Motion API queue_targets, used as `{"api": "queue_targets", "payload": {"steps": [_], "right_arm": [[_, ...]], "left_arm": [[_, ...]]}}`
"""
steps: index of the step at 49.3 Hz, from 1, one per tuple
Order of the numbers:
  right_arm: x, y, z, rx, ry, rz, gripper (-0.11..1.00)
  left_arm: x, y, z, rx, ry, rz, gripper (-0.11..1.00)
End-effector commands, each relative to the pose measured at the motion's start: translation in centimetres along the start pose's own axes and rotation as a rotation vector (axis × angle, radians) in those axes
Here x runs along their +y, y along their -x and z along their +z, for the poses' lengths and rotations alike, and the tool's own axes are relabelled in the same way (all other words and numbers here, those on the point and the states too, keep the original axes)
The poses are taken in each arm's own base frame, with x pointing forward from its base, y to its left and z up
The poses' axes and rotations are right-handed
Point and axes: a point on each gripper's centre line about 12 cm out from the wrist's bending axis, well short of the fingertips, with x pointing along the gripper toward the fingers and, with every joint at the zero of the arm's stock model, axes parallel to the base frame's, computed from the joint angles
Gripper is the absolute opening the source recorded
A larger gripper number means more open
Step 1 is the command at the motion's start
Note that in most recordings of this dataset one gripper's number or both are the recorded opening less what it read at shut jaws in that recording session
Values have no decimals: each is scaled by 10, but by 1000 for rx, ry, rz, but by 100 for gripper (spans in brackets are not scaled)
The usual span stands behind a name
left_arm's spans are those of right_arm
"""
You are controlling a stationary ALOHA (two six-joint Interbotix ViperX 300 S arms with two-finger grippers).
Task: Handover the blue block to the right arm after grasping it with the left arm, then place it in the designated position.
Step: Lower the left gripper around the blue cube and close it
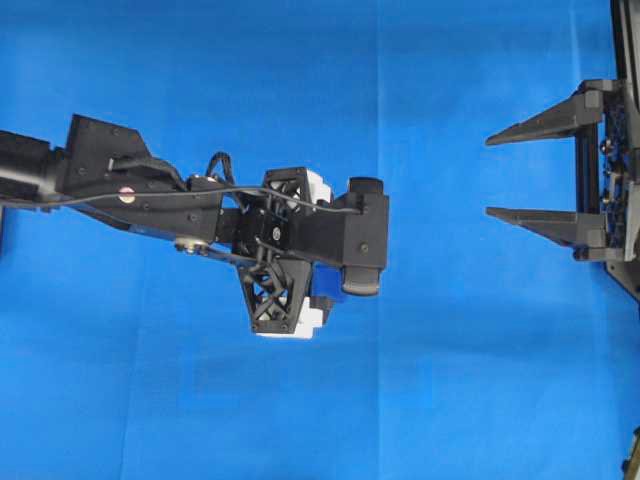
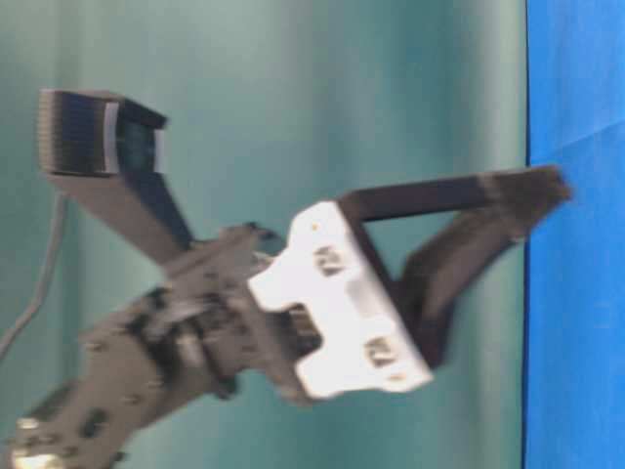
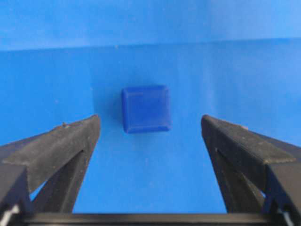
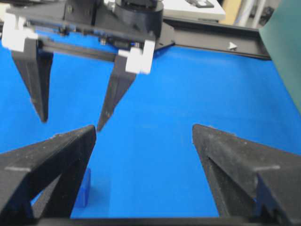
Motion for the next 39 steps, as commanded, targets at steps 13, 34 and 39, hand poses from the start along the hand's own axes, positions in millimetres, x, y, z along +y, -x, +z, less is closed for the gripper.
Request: {"api": "queue_targets", "payload": {"steps": [13, 34, 39], "right_arm": [[0, -5, 7, -11, -2, -2, 96], [-1, -7, 4, 1, -2, -6, 96], [-1, -8, 3, 6, -2, -7, 96]], "left_arm": [[0, -39, -15, -17, 1, -3, 91], [1, -86, -36, 17, 16, -2, 91], [1, -87, -36, 17, 16, -2, 91]]}}
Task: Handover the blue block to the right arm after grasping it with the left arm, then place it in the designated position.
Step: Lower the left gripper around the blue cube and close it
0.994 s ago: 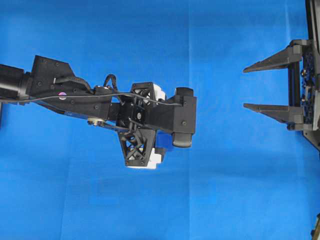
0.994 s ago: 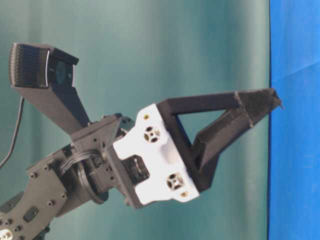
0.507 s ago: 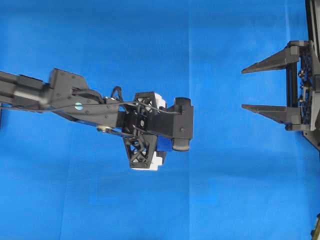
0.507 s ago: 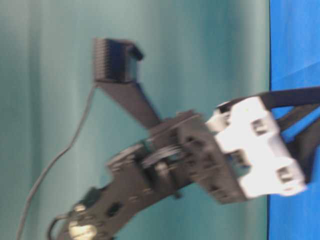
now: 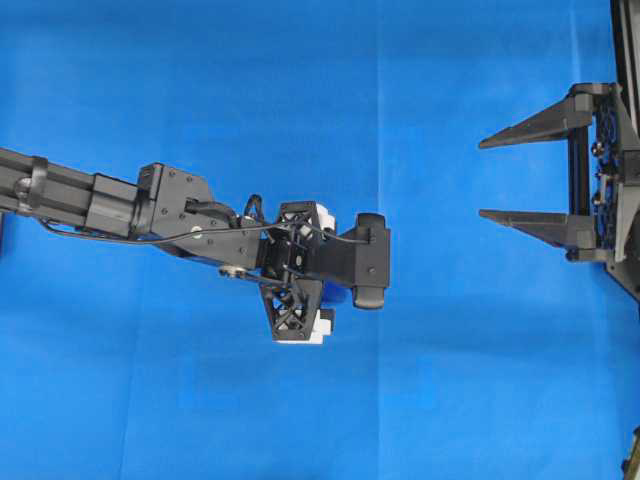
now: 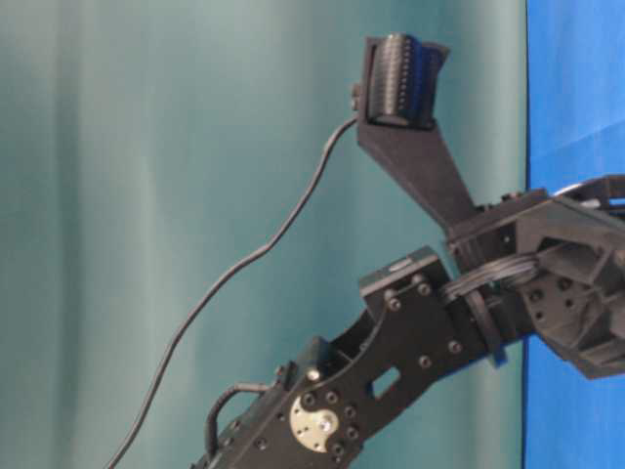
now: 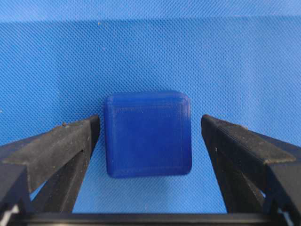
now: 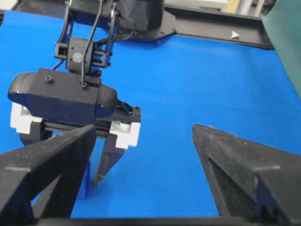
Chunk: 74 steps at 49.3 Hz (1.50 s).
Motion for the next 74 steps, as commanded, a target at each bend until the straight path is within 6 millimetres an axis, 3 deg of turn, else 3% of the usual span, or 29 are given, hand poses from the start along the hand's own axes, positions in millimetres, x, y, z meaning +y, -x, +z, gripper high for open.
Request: {"api": "queue_targets", "payload": {"steps": [1, 22, 25, 31, 32, 56, 74], "right_arm": [[0, -3, 10, -26, -2, -2, 96], [-1, -4, 7, -15, -2, -3, 96], [-1, -4, 8, -19, -2, -3, 96], [-1, -4, 8, -17, -2, -3, 96], [0, -4, 8, -17, -2, -2, 96], [-1, -4, 8, -17, -2, -3, 96], [-1, -4, 8, -15, -2, -3, 96]], "left_arm": [[-2, 9, 10, -38, -1, -4, 91], [-1, 8, 7, -24, -4, -2, 88], [-1, 8, 7, -26, -3, -2, 80], [-1, 9, 9, -31, -3, -3, 48], [-1, 9, 9, -31, -3, -3, 47], [-2, 11, 12, -38, 1, -4, 48], [-2, 47, 25, -60, -3, -4, 48]]}}
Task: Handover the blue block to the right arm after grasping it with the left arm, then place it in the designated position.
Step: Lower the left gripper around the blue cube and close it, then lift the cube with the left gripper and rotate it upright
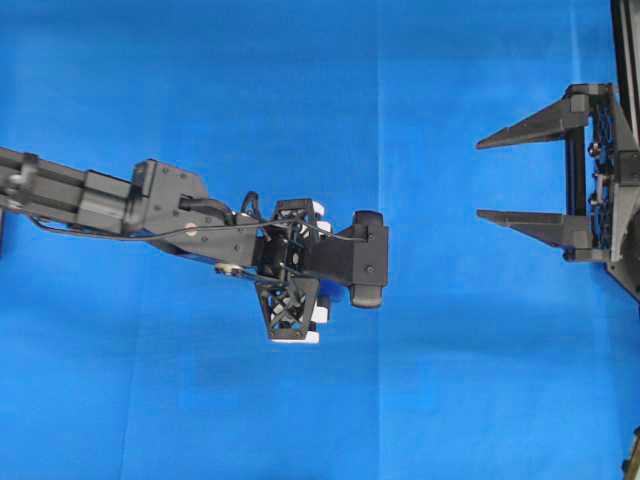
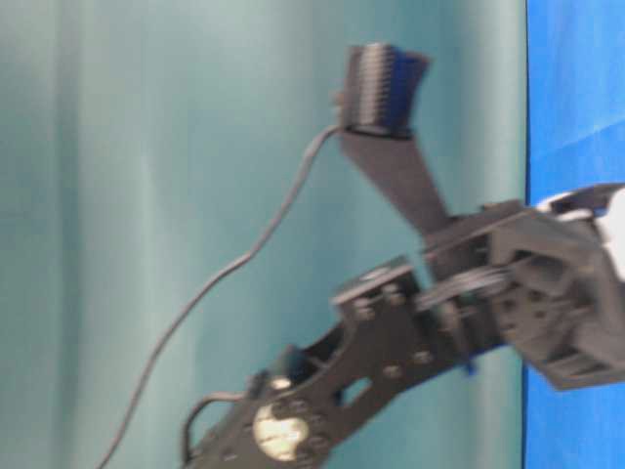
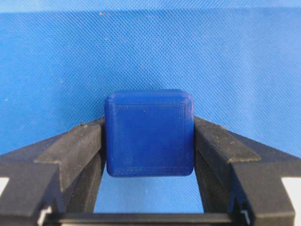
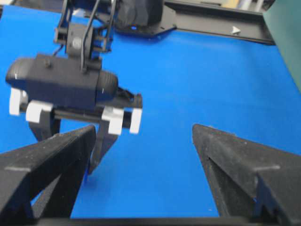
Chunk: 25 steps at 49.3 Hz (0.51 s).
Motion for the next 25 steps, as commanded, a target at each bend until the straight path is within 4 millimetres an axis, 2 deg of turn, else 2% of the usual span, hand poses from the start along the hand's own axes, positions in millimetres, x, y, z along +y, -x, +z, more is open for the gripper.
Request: {"api": "queue_targets", "payload": {"steps": [1, 25], "right_arm": [[0, -2, 10, -26, -2, 0, 96], [0, -2, 11, -28, -2, -1, 96]], "left_arm": [[-3, 33, 22, -76, -8, -7, 48], [-3, 128, 42, -159, -13, -9, 48]]}}
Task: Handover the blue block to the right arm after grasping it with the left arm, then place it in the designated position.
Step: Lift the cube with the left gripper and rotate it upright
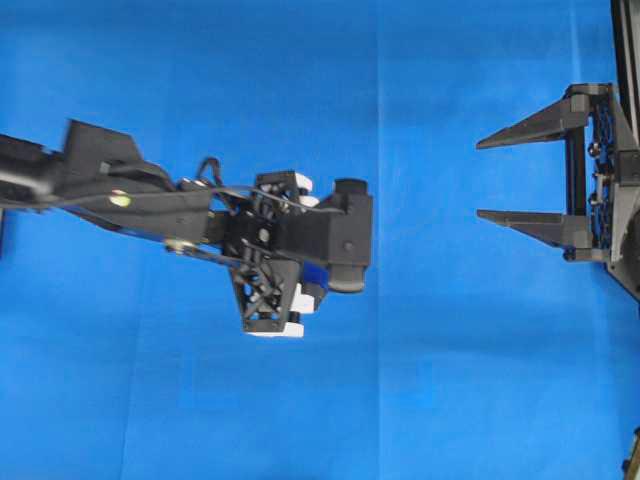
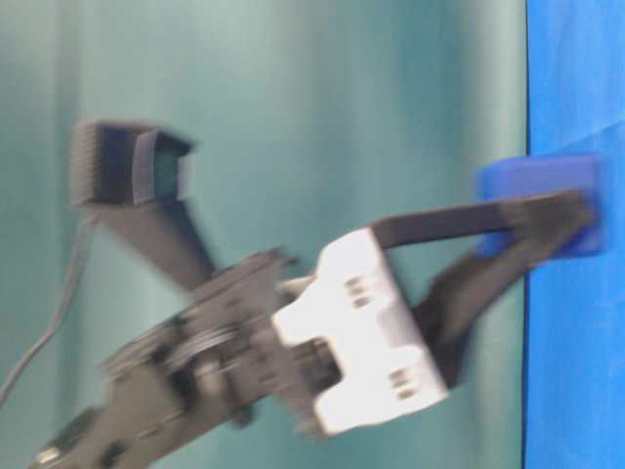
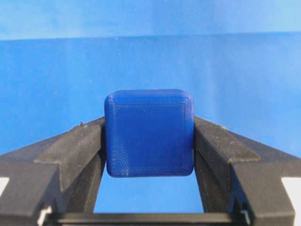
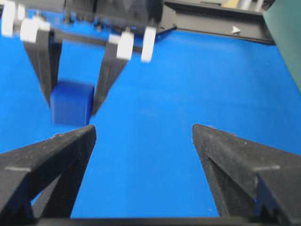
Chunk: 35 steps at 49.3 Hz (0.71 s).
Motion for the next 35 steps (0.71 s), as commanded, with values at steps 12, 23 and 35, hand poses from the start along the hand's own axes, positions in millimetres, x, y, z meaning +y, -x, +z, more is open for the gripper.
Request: {"api": "queue_targets", "payload": {"steps": [12, 23, 35], "right_arm": [[0, -2, 11, -28, -2, -1, 96], [0, -2, 11, -28, -2, -1, 96], [0, -2, 11, -28, -2, -1, 96]], "left_arm": [[-1, 65, 22, -88, -12, 0, 48], [-1, 81, 27, -122, -20, 1, 48], [-1, 81, 27, -122, -20, 1, 48]]}}
